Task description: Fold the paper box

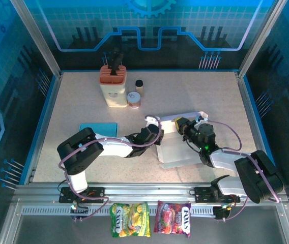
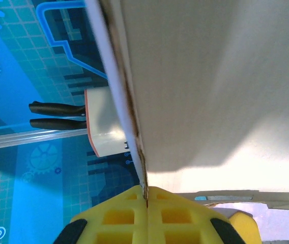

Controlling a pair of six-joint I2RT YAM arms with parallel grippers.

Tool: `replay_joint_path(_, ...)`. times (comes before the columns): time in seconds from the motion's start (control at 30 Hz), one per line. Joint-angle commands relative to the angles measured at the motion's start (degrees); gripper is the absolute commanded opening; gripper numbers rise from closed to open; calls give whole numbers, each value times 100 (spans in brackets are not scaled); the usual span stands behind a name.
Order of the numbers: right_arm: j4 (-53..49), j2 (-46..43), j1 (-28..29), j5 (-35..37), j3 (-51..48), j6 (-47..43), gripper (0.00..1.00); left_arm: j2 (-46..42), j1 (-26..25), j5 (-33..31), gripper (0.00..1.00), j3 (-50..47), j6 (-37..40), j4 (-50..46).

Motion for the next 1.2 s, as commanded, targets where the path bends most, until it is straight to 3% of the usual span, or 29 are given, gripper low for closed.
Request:
replay_joint_path(0.0,-279,-43,169,-142,-83,18,0,89,-67,-132,25,209,-60,77)
replay_joint_path(0.13,-347,-10,164,-213,37,14,0,87,-75,-125,13,97,-7,331)
replay_joint_path(0.43,-621,-32,142,-310,241,13,0,127,-145,-97,0,126,232,411)
replay_joint_path(0.7,-917,-153,175,-258,262,9,0,226,-251,-705,0,537,-231,-247)
replay_joint_path(0.93,-921,-131,142,-336,302,-1,0,356,-243,-770,0,874,-487,-779)
replay_joint_path(1.17,-904,-128,98,-406,304,-12,0,353,-250,-722,0,678,-516,-242)
